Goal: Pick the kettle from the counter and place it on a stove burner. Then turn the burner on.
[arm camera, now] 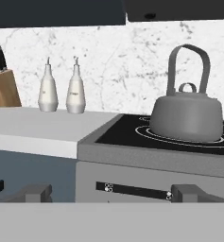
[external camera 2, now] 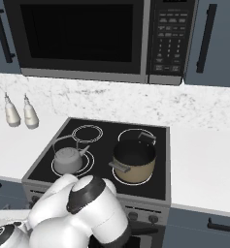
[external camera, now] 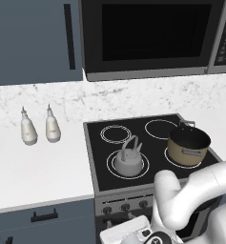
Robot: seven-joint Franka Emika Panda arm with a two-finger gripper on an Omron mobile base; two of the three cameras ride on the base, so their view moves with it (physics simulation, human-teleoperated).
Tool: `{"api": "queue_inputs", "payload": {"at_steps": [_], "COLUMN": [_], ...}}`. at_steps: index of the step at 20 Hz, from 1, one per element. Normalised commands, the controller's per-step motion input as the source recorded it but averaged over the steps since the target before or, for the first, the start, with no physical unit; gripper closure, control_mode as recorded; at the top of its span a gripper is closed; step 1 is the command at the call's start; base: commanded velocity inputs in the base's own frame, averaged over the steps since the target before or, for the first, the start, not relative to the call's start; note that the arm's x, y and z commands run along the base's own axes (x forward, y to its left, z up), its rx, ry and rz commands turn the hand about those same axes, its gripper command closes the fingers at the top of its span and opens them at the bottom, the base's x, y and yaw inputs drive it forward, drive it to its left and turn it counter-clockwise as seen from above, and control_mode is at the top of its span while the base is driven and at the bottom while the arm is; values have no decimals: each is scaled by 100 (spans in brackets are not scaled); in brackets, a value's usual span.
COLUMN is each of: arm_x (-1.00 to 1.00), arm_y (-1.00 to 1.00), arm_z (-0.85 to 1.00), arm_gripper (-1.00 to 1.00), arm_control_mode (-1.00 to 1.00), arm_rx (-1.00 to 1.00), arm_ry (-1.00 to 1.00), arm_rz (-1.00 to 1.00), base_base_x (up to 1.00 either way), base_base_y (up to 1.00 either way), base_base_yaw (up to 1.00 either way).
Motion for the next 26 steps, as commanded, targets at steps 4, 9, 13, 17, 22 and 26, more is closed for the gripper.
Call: {"api": "queue_inputs", "payload": {"at_steps": [4,9,13,17,22,26], "arm_x": [18,18,19,19,19,13], "arm_y": [0,0,0,0,0,-5], "arm_z": [-12,0,0,0,0,0], "arm_gripper": [-100,-100,-100,-100,-100,-100], "arm_control_mode": [-100,-100,-100,-100,-100,-100], "arm_rx": [0,0,1,0,0,0], "arm_ry": [0,0,0,0,0,0], "arm_rz": [7,4,4,3,3,4], "base_base_x": [0,0,0,0,0,0], "base_base_y": [0,0,0,0,0,0], "base_base_yaw": [0,0,0,0,0,0]}}
